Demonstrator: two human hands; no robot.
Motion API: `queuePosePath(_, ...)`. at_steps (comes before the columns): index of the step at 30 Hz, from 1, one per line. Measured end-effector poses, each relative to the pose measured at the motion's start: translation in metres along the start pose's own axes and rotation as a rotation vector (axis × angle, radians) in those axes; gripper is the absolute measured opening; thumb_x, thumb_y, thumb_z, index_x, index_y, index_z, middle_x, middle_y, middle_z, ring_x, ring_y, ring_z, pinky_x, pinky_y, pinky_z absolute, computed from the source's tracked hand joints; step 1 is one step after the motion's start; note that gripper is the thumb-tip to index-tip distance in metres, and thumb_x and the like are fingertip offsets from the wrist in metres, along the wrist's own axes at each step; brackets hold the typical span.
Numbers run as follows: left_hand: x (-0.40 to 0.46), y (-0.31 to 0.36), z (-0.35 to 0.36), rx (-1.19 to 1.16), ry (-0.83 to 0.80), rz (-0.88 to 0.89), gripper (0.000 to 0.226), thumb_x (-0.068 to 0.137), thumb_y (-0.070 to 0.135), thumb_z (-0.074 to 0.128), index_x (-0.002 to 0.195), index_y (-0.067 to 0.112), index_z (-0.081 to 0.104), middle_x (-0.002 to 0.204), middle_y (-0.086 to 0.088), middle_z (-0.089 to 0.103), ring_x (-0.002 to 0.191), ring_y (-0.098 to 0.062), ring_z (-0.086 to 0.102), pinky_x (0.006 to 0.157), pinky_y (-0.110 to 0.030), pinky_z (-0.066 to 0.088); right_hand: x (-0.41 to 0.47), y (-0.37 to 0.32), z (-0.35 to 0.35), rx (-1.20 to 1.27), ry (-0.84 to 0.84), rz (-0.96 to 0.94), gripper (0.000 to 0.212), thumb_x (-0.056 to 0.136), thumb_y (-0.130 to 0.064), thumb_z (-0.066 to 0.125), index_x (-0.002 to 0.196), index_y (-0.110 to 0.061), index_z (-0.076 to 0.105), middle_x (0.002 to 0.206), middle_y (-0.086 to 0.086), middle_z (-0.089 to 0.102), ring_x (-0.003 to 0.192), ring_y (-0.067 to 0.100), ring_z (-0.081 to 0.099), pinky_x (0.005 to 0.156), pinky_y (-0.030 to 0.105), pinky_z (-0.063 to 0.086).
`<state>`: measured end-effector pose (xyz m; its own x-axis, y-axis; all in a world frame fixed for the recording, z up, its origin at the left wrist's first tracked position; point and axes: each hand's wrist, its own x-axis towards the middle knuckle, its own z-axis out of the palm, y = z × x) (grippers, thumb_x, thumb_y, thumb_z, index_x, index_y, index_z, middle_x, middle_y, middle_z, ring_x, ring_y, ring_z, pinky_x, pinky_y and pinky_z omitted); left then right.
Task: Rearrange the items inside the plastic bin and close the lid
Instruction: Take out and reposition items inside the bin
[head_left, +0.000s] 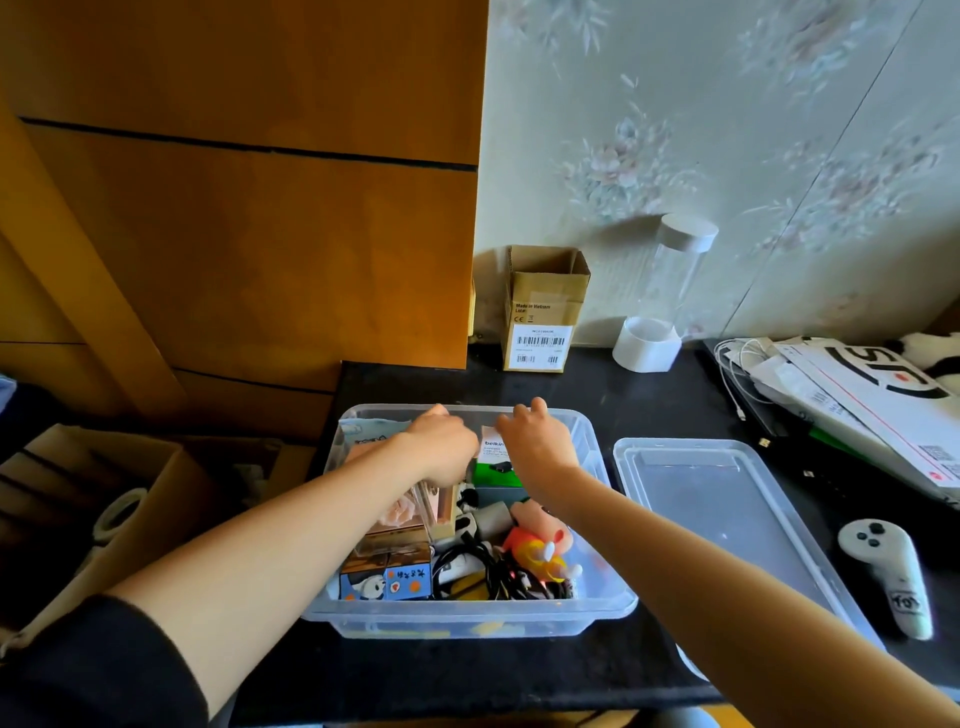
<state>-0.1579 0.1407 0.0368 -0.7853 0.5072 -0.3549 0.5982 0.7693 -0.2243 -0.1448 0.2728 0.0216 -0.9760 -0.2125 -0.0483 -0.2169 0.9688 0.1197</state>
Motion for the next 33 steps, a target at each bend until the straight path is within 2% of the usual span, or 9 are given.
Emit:
queuePosePath(4,0.005,0.003,0.0,0.126,-0.028,0.023,0.024,0.089,0.012,0.052,0.11,0.015,0.063,0.106,-0.003,0.062,0.107,-0.022,0.049,0.099,-0.038,0.03,0.004,-0.007,0.002,-0.045,0.004,-0.04,0.036,0.092,-0.01,0.055,0.127,-0.009,0.048,0.122,0.01,0.052,0.118,0.025,0.039,0.069,0.029,0.046)
queuePosePath(11,-0.001,0.002,-0.003,-0.274,0.306,-0.061,0.032,0.092,0.009,0.049,0.12,0.02,0.059,0.12,-0.003,0.056,0.108,-0.025,0.053,0.088,-0.036,0.041,-0.005,0.018,0.002,0.236,0.211,-0.048,0.035,0.083,0.004,0.056,0.114,-0.01,0.05,0.107,0.008,0.053,0.097,0.028,0.054,0.062,0.031,0.038)
queuePosePath(16,-0.001,0.006,-0.002,-0.243,0.354,-0.045,0.039,0.089,0.004,0.051,0.125,0.017,0.058,0.123,-0.003,0.052,0.111,-0.023,0.05,0.088,-0.037,0.044,-0.023,0.044,-0.016,0.342,0.384,0.061,0.014,0.09,-0.006,0.05,0.1,-0.007,0.06,0.095,0.01,0.063,0.08,0.032,0.058,0.062,0.034,0.042)
queuePosePath(18,-0.001,0.009,0.0,-0.228,0.343,-0.061,0.035,0.089,0.005,0.05,0.122,0.014,0.06,0.119,-0.004,0.05,0.108,-0.022,0.048,0.087,-0.038,0.045,-0.032,0.05,-0.022,0.314,0.294,0.109,0.016,0.09,-0.007,0.046,0.089,-0.005,0.062,0.085,0.013,0.066,0.072,0.034,0.058,0.06,0.034,0.043)
queuePosePath(20,-0.002,0.013,-0.001,-0.267,0.342,-0.075,0.033,0.089,0.005,0.051,0.12,0.013,0.061,0.115,-0.003,0.048,0.104,-0.022,0.047,0.083,-0.037,0.045,-0.04,0.05,-0.022,0.211,0.083,0.099,0.022,0.09,-0.01,0.044,0.076,-0.004,0.06,0.077,0.014,0.063,0.067,0.033,0.053,0.057,0.029,0.04)
queuePosePath(25,-0.01,0.016,-0.004,-0.375,0.359,-0.108,0.031,0.089,0.004,0.049,0.116,0.014,0.062,0.109,-0.005,0.045,0.097,-0.022,0.046,0.073,-0.032,0.04,-0.048,0.029,-0.003,0.414,-0.451,0.192,0.043,0.093,-0.046,0.044,0.094,-0.006,0.058,0.071,0.006,0.065,0.052,0.016,0.062,0.045,0.018,0.043)
queuePosePath(27,-0.015,0.017,-0.004,-0.432,0.392,-0.11,0.031,0.09,0.007,0.049,0.117,0.017,0.061,0.111,-0.004,0.047,0.099,-0.021,0.047,0.073,-0.03,0.036,-0.042,0.021,0.009,0.493,-0.546,0.289,0.041,0.092,-0.045,0.047,0.096,-0.005,0.052,0.076,0.008,0.066,0.056,0.017,0.067,0.045,0.02,0.05)
queuePosePath(30,-0.028,0.017,-0.005,-0.482,0.453,-0.09,0.027,0.093,0.015,0.05,0.117,0.02,0.061,0.114,-0.003,0.05,0.103,-0.02,0.047,0.081,-0.031,0.036,-0.034,0.01,0.023,0.544,-0.678,0.408,0.046,0.092,-0.043,0.048,0.115,-0.003,0.049,0.094,0.014,0.061,0.078,0.027,0.068,0.069,0.034,0.059)
queuePosePath(33,-0.042,0.011,-0.004,-0.532,0.484,-0.108,0.025,0.094,0.021,0.051,0.116,0.023,0.062,0.115,-0.001,0.05,0.107,-0.019,0.047,0.086,-0.032,0.036,-0.034,0.005,0.028,0.547,-0.661,0.455,0.037,0.085,-0.042,0.053,0.098,-0.007,0.053,0.082,0.011,0.059,0.073,0.024,0.067,0.064,0.031,0.059)
